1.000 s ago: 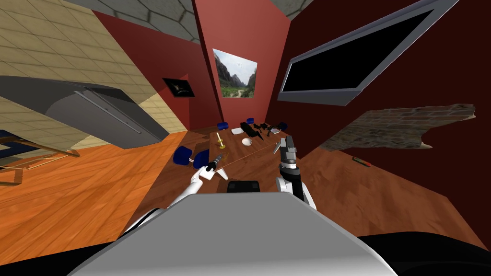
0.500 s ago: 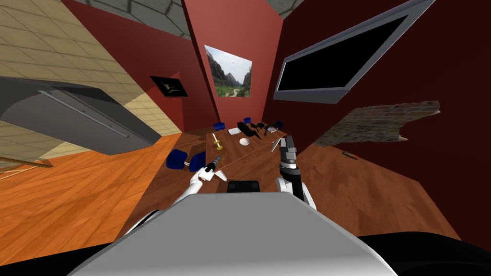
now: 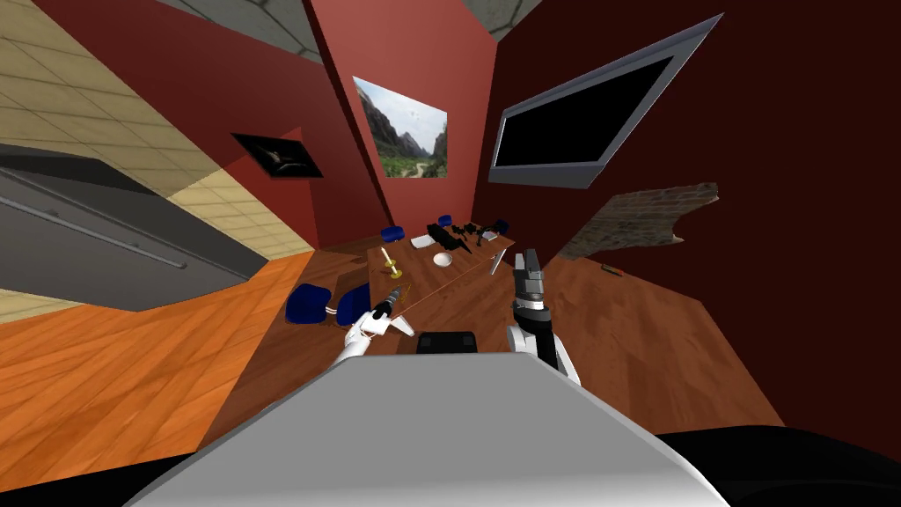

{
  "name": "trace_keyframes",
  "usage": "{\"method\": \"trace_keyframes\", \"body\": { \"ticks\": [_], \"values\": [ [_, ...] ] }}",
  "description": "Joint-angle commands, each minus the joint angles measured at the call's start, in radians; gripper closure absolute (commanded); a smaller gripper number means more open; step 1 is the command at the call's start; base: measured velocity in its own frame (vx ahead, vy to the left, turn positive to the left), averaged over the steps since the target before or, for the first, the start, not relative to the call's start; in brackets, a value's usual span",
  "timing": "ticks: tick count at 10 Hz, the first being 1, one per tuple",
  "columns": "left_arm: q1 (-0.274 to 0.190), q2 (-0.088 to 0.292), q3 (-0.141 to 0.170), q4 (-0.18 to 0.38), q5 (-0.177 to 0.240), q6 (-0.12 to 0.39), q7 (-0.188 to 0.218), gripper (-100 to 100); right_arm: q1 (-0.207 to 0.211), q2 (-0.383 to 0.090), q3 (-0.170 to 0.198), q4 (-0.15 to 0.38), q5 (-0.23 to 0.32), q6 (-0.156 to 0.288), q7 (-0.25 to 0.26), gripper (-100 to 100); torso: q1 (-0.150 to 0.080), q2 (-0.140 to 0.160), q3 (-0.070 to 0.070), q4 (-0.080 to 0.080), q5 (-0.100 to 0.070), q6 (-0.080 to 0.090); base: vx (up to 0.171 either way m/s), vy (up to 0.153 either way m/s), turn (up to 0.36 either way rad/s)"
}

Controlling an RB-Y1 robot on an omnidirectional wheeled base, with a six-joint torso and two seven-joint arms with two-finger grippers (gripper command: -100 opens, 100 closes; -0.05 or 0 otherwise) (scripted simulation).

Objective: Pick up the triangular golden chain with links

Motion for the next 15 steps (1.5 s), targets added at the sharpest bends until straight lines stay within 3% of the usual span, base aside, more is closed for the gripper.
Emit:
{"method": "trace_keyframes", "body": {
  "ticks": [1, 2, 3, 5, 7, 8, 9, 13, 14, 15],
  "values": [
    [0.023, -0.027, 0.05, -0.009, -0.021, 0.001, -0.007, -100, 0.0, 0.0, 0.0, 0.0, 0.0, 0.0, 0.0, 0, 0.0, 0.0, 0.0, 0.0, 0.0, 0.0, -0.026, 0.043, -0.291],
    [0.023, -0.027, 0.059, -0.009, -0.021, 0.001, -0.007, -100, 0.0, 0.0, 0.0, 0.0, 0.0, 0.0, 0.0, 0, 0.001, 0.0, 0.0, 0.0, 0.0, 0.0, -0.022, 0.037, -0.14],
    [0.038, -0.044, 0.097, -0.016, -0.034, 0.001, -0.011, -100, 0.0, 0.0, 0.0, 0.0, 0.0, 0.0, 0.0, 0, 0.001, 0.0, 0.0, 0.0, 0.0, -0.001, -0.02, 0.022, -0.2],
    [0.053, -0.061, 0.135, -0.023, -0.047, 0.002, -0.016, -100, 0.0, 0.0, 0.0, 0.0, 0.0, 0.0, 0.0, 0, 0.0, 0.0, 0.0, 0.0, 0.0, 0.0, -0.027, 0.028, -0.237],
    [0.083, -0.095, 0.199, -0.036, -0.073, 0.004, -0.024, -100, 0.0, 0.0, 0.0, 0.0, 0.0, 0.0, 0.0, 0, 0.0, 0.0, 0.0, 0.0, 0.0, 0.0, -0.029, 0.031, -0.27],
    [0.076, -0.094, 0.184, -0.037, -0.072, 0.006, -0.023, -100, 0.0, 0.0, 0.0, 0.0, 0.0, 0.0, 0.0, 0, 0.0, 0.0, 0.0, 0.0, 0.0, 0.0, -0.016, 0.021, -0.057],
    [0.078, -0.097, 0.188, -0.037, -0.075, 0.004, -0.025, 100, 0.0, 0.0, 0.0, 0.0, 0.0, 0.0, 0.0, 0, 0.0, -0.001, 0.0, 0.0, 0.0, -0.001, -0.004, 0.004, 0.012],
    [0.077, -0.097, 0.188, -0.037, -0.074, 0.005, -0.024, 100, 0.0, 0.0, 0.0, 0.0, 0.0, 0.0, 0.0, 0, -0.002, -0.002, -0.001, -0.001, -0.001, -0.001, 0.001, 0.0, -0.003],
    [0.077, -0.097, 0.188, -0.037, -0.074, 0.005, -0.024, 0, 0.0, 0.0, 0.0, 0.0, 0.0, 0.0, 0.0, 0, -0.002, -0.002, -0.001, -0.001, -0.001, -0.001, 0.0, 0.0, 0.0],
    [0.068, -0.078, 0.173, -0.03, -0.06, 0.003, -0.02, 100, 0.0, 0.0, 0.0, 0.0, 0.0, 0.0, 0.0, 0, -0.002, -0.002, -0.001, -0.001, -0.001, -0.001, 0.013, -0.014, 0.174]
  ]
}}
